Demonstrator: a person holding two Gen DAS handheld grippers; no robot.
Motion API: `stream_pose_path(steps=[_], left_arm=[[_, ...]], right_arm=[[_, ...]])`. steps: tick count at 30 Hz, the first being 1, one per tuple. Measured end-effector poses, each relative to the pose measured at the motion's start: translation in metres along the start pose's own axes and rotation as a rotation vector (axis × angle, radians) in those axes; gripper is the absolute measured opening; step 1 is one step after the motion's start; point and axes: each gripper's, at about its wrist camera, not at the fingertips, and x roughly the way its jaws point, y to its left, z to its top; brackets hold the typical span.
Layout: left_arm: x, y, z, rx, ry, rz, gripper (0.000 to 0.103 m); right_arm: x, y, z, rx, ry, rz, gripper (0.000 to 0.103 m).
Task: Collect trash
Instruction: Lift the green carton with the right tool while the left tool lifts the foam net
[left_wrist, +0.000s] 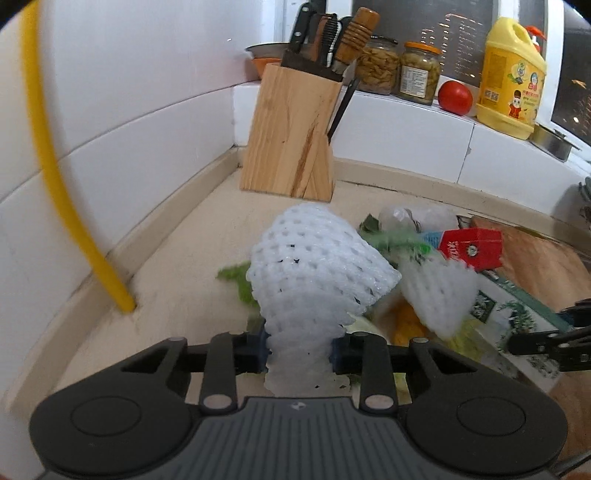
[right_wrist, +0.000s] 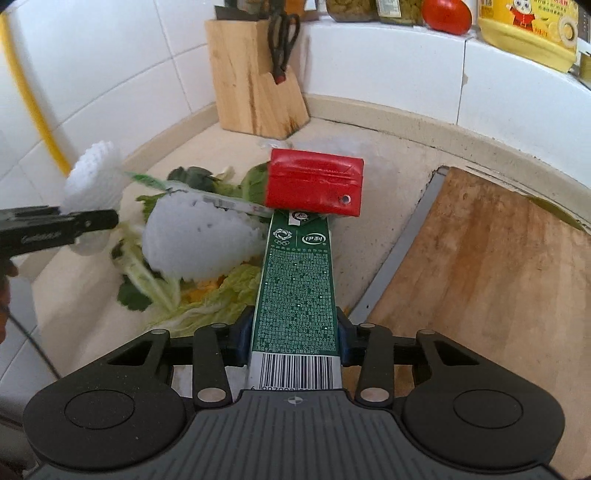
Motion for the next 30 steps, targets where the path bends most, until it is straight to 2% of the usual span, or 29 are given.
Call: stream_pose_path(steps=[5, 10, 13, 15, 16, 17, 18, 22, 28, 30], left_arm=[[-0.015, -0.004, -0.032, -0.064, 0.047, -0.025, 0.025], [-0.007, -0.013, -0.057, -0.066, 0.116, 0.007, 0.027], [-0.005, -0.017, -0.061, -0.052, 0.114, 0.044, 0.042], [-0.005, -0.020, -0.063, -0.023, 0.100, 0.088, 0.062], [-0.004, -0.021, -0.064, -0.011, 0.089, 0.108, 0.066], [-0.004, -0.022, -0.065, -0.004, 0.080, 0.121, 0.073], [-0.004, -0.021, -0.068, -0.005, 0.076, 0.125, 0.077], [0.003, -0.017, -0.070, -0.023, 0.098, 0.130, 0.078], [0.015, -0.018, -0.071, 0.035, 0.091, 0.162, 0.080], [0.015, -0.019, -0.072, 0.030, 0.086, 0.145, 0.076]], right_arm=[[-0.002, 0.005, -0.011, -0.027, 0.039, 0.017, 0.049], [-0.004, 0.006, -0.019, -0.074, 0.066, 0.027, 0.050], [-0.001, 0.006, -0.016, -0.091, 0.063, 0.024, 0.053], [0.002, 0.005, -0.014, -0.095, 0.059, 0.012, 0.064], [0.003, 0.005, -0.013, -0.098, 0.050, 0.000, 0.075], [0.002, 0.006, -0.012, -0.109, 0.039, -0.008, 0.081], [0.002, 0.005, -0.011, -0.114, 0.025, -0.015, 0.082], [0.003, 0.004, -0.008, -0.129, 0.012, -0.003, 0.085], [0.005, 0.004, -0.011, -0.132, 0.018, 0.020, 0.087], [0.007, 0.006, -0.013, -0.129, 0.014, 0.006, 0.086]])
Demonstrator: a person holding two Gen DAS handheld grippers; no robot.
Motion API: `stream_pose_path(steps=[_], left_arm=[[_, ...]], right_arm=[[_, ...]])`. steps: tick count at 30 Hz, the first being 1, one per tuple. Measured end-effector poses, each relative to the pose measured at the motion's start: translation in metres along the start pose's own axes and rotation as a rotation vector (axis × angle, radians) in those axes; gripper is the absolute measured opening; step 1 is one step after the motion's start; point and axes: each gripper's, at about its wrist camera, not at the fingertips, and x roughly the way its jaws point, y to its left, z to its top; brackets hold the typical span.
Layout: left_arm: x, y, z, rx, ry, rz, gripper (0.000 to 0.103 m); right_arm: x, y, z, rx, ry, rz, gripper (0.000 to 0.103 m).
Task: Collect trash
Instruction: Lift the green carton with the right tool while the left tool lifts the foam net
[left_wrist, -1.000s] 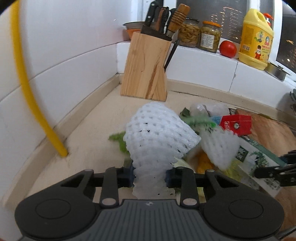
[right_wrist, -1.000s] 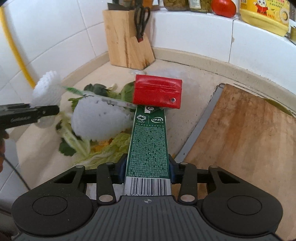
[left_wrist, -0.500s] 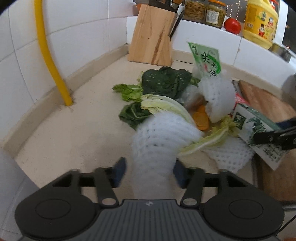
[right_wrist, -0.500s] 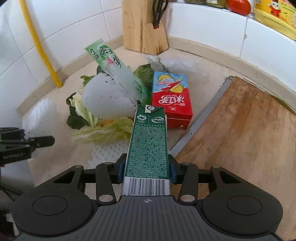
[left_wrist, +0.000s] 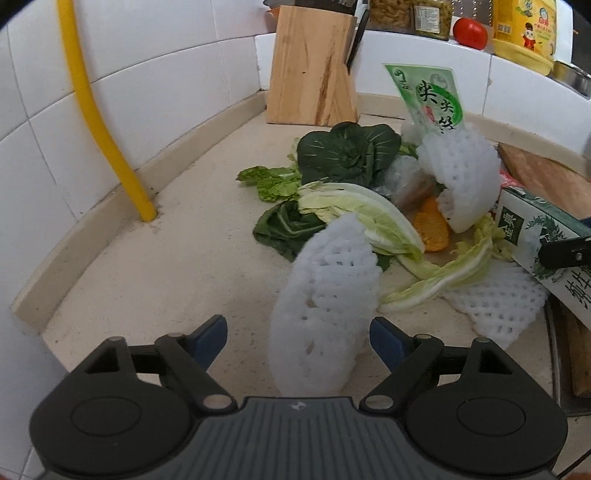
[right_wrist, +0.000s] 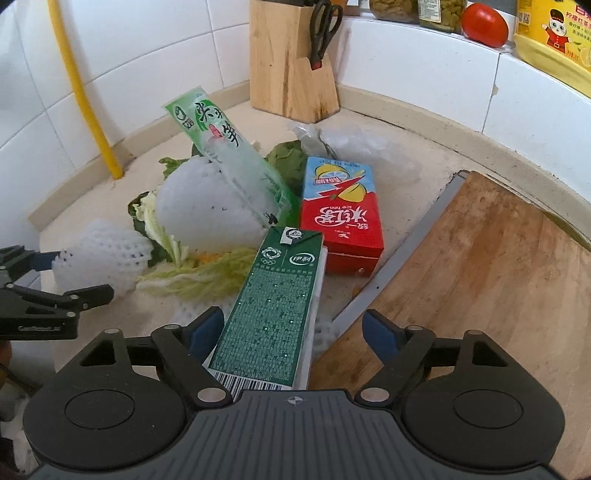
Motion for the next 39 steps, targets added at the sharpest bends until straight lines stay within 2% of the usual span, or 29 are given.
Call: stream_pose_path(steps=[1, 2, 3, 4, 5, 6, 12, 16, 27, 31, 34, 38, 39], left_arm=[[0.000, -0.001, -0.001, -0.006, 0.003, -0.015, 0.070], [0.000, -0.002, -0.003, -0.014, 0.019, -0.034, 0.048], [0.000, -0.002, -0.004, -0.029, 0.051, -0.069, 0.032], [-0.003, -0.003, -0.006, -0.046, 0.051, -0.092, 0.030], [-0.006, -0.003, -0.007, -0.060, 0.058, -0.114, 0.018], [-0.010, -0.003, -0.009, -0.077, 0.063, -0.135, 0.016], [-0.050, -0.007, -0.021, -0.128, -0.005, -0.186, 0.016], [-0.067, -0.014, -0.032, -0.142, -0.023, -0.201, 0.016], [-0.080, -0.031, -0.062, -0.149, 0.017, -0.204, 0.016], [-0.076, -0.038, -0.067, -0.093, 0.024, -0.158, 0.019], [-0.074, -0.041, -0.068, -0.059, 0.023, -0.138, 0.032], [-0.076, -0.042, -0.066, -0.015, -0.016, -0.112, 0.067], [-0.077, -0.042, -0.066, -0.002, -0.033, -0.101, 0.071]], right_arm=[[0.000, 0.001, -0.001, 0.005, -0.003, -0.009, 0.081], [-0.001, 0.001, -0.003, 0.015, 0.000, -0.013, 0.073], [-0.003, 0.001, -0.004, 0.033, 0.010, 0.000, 0.068], [-0.006, 0.001, -0.006, 0.053, 0.024, 0.024, 0.051], [-0.009, 0.000, -0.007, 0.064, 0.024, 0.021, 0.051], [-0.013, 0.001, -0.010, 0.067, 0.018, 0.008, 0.051], [-0.044, 0.010, -0.030, 0.105, -0.007, 0.007, 0.049], [-0.063, 0.016, -0.044, 0.112, -0.014, 0.000, 0.049], [-0.073, 0.049, -0.069, 0.061, -0.012, 0.095, 0.049], [-0.062, 0.064, -0.075, 0.038, 0.013, 0.109, 0.049], [-0.058, 0.077, -0.077, 0.003, 0.011, 0.092, 0.050], [-0.056, 0.084, -0.078, -0.040, 0.012, 0.071, 0.053], [-0.056, 0.084, -0.078, -0.045, 0.008, 0.070, 0.057]])
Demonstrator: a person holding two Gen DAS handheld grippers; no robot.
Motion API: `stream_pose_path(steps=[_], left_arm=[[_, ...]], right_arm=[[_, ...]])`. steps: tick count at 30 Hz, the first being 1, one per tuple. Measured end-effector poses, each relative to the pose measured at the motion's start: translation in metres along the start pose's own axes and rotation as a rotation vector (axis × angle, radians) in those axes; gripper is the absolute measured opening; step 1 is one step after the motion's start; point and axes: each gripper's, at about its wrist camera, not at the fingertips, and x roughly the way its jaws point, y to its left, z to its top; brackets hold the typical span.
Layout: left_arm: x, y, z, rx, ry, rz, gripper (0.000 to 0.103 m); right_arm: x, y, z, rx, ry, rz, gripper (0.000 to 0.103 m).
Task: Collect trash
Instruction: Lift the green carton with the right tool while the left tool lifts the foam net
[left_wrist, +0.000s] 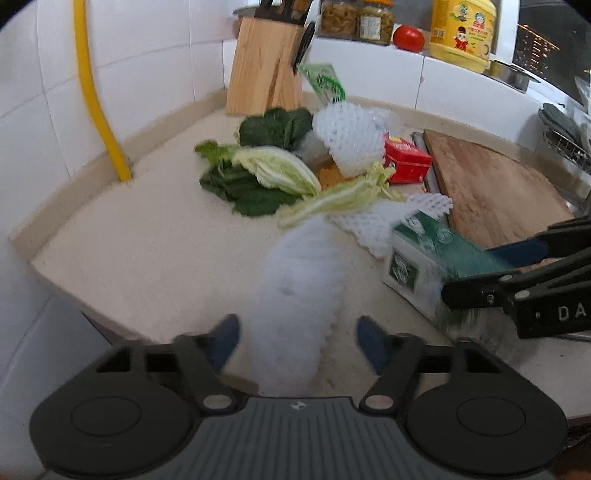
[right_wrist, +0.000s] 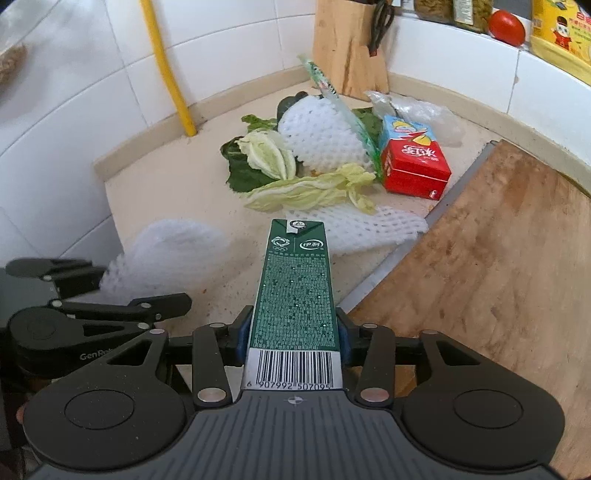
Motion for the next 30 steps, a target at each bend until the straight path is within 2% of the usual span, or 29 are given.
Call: stream_pose_path(steps=[2, 3, 8, 10, 12, 14, 15, 16, 17, 19, 21, 30], left_arm=[[0.000, 0.001, 0.001, 0.013, -0.019, 0.010, 0.074], [0.001, 0.002, 0.002, 0.012, -0.021, 0.007, 0.077], [0.010, 0.004, 0.000, 0.004, -0.008, 0.004, 0.075], [0.010, 0.004, -0.002, -0.007, -0.013, -0.012, 0.069], [0.011, 0.005, -0.002, -0.029, -0.003, -0.024, 0.047], [0.015, 0.007, -0.002, -0.058, 0.018, -0.036, 0.032], [0.014, 0.008, -0.002, -0.073, 0.012, -0.042, 0.029], [0.013, 0.009, -0.002, -0.082, 0.014, -0.051, 0.025], [0.012, 0.010, -0.003, -0.094, 0.020, -0.068, 0.017], [0.008, 0.011, -0.004, -0.112, 0.017, -0.082, 0.017], [0.003, 0.012, -0.006, -0.117, 0.008, -0.077, 0.017], [-0.016, 0.025, -0.010, -0.170, -0.025, -0.074, 0.015]], right_arm=[[0.001, 0.001, 0.001, -0.011, -0.007, -0.015, 0.072], [0.001, 0.002, 0.001, -0.022, -0.010, -0.018, 0.073], [0.004, 0.008, 0.002, -0.053, -0.004, -0.031, 0.070], [0.005, 0.009, 0.002, -0.058, 0.010, -0.031, 0.069], [0.004, 0.011, 0.001, -0.074, 0.015, -0.029, 0.068], [0.004, 0.013, 0.000, -0.082, 0.019, -0.032, 0.067], [0.005, 0.013, -0.001, -0.082, 0.023, -0.029, 0.063], [0.006, 0.013, 0.000, -0.076, 0.032, -0.014, 0.054], [0.006, 0.014, 0.000, -0.069, 0.031, -0.015, 0.054], [0.005, 0.016, 0.000, -0.070, 0.027, -0.026, 0.052], [0.002, 0.017, 0.003, -0.061, 0.015, -0.023, 0.046], [0.000, 0.025, 0.010, -0.025, 0.019, 0.056, 0.045]])
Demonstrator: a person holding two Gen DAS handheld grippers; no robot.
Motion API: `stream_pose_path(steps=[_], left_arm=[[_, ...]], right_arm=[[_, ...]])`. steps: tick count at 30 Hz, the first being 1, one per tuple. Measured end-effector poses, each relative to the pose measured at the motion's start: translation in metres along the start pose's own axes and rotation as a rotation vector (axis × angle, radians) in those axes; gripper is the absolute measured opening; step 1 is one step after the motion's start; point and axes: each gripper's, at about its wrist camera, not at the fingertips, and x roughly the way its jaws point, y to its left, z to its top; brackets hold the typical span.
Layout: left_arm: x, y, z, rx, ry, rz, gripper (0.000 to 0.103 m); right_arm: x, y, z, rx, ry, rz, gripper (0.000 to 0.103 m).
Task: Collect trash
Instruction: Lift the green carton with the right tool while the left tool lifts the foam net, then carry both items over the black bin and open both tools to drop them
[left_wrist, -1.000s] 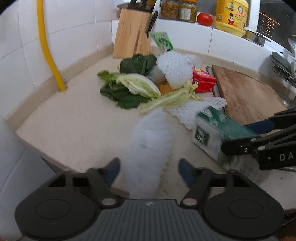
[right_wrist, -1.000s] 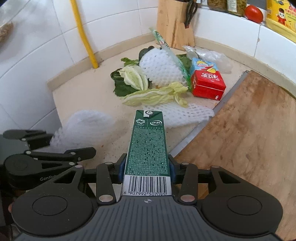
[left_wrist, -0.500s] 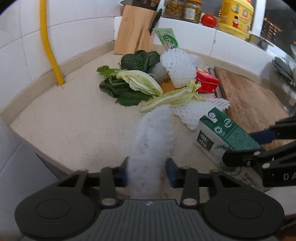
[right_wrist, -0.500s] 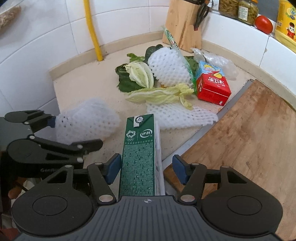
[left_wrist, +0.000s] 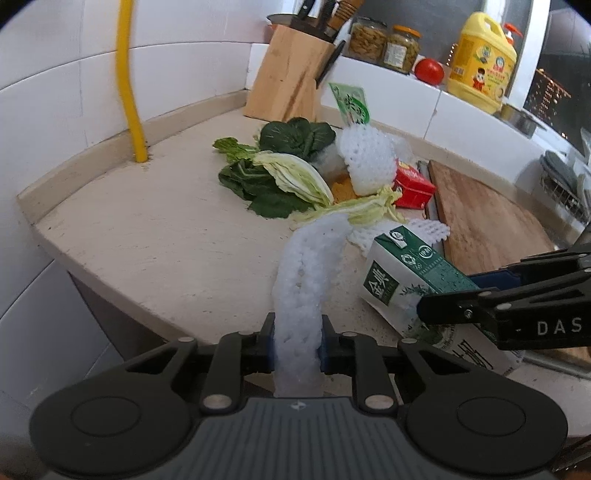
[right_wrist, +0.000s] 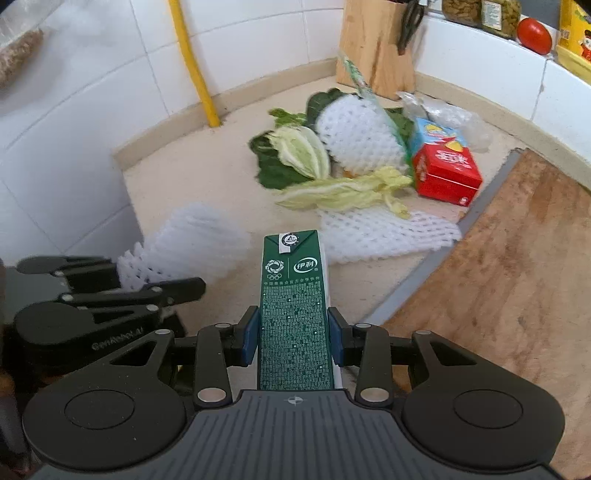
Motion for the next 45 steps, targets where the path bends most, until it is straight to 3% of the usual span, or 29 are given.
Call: stream_pose_path(steps=[17, 31, 45], left_arm=[[-0.039, 0.042, -0.013, -0.131, -0.058, 0.112, 0.015], [-0.087, 0.109, -0.056, -0.351, -0.090, 0.314, 0.015], [-0.074, 0.162, -0.098, -0.543, 0.010, 0.433, 0.016]], right_arm=[[0.016, 0.049, 0.020, -0.100, -0.006, 0.110, 0.045], [0.050, 0.135, 0.035, -0.294, 0.052, 0.290, 0.045], [0.111, 0.206, 0.029, -0.406, 0.179, 0.370, 0.045]])
